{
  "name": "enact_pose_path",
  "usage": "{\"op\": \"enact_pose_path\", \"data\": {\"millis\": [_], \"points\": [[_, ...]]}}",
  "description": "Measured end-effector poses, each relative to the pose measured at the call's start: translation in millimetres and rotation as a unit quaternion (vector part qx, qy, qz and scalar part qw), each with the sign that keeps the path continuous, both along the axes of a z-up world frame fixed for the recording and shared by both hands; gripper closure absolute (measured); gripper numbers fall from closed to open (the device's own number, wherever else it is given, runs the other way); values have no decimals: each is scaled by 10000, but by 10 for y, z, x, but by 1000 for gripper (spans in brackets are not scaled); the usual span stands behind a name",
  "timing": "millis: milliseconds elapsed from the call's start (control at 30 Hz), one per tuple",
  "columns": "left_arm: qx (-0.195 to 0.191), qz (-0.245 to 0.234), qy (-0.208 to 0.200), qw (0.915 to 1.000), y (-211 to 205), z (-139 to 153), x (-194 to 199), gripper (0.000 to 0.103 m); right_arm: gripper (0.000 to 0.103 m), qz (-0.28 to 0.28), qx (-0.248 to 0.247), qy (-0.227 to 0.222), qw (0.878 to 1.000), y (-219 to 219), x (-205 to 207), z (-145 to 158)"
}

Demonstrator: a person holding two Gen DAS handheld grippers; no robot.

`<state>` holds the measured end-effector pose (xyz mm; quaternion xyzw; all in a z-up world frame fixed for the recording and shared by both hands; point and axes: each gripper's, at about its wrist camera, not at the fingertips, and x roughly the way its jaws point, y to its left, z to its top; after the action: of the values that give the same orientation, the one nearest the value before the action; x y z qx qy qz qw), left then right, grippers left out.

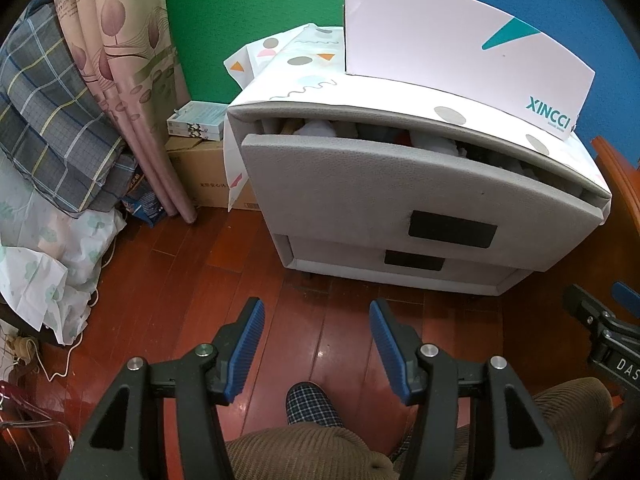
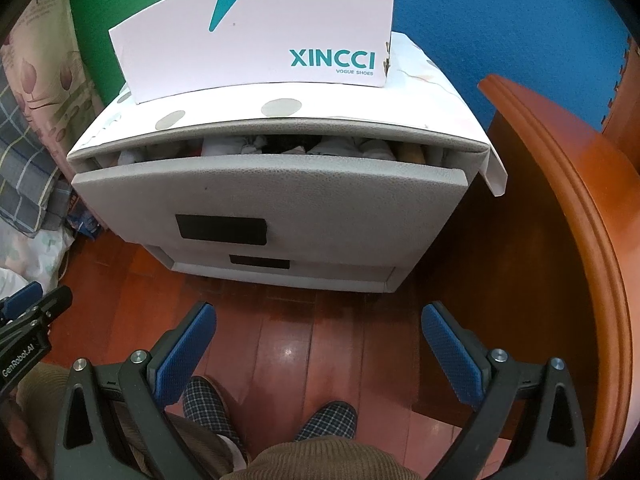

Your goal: Take underwear out of drawer

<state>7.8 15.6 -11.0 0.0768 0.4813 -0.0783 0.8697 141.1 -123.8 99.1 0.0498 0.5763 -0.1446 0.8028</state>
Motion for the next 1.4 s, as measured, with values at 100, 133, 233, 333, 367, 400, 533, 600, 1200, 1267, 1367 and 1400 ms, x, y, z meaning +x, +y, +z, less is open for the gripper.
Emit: {"op": "enact_pose_path", "data": {"millis": [100,133,233,333,367,400,533,600,1200,1267,1367,1400], "points": [[-21,3,15,10000,3,-4,-7,47,1,-6,-8,5,10000,-5,-4,-3],[-20,7,15,10000,8,-3,-5,47,1,-12,-13,13,10000,-5,-3,-7],[-22,8,14,10000,9,-1,-2,47,1,-23,-13,19,10000,-5,-2,-12],[-23,4,18,10000,10,0,0,47,1,-30,-7,29,10000,-7,4,-19],[-22,7,17,10000,7,-2,-4,47,1,-31,-9,26,10000,-6,4,-18],[-30,2,18,10000,11,1,-2,47,1,-28,-6,30,10000,-8,3,-19],[-29,1,20,10000,11,1,1,47,1,-31,-8,32,10000,-7,0,-17],[-29,2,18,10000,14,3,1,47,1,-30,-6,31,10000,-7,-4,-17],[-57,11,34,10000,39,8,1,47,1,-91,59,24,9999,-32,-7,-27],[-61,19,31,10000,40,11,-4,47,1,-104,86,23,9999,-40,-5,-30],[-60,15,37,10000,43,11,0,47,1,-156,127,9,9998,-60,-18,-33],[-68,11,36,10000,47,13,1,47,1,-174,140,5,9997,-68,-21,-34]]}}
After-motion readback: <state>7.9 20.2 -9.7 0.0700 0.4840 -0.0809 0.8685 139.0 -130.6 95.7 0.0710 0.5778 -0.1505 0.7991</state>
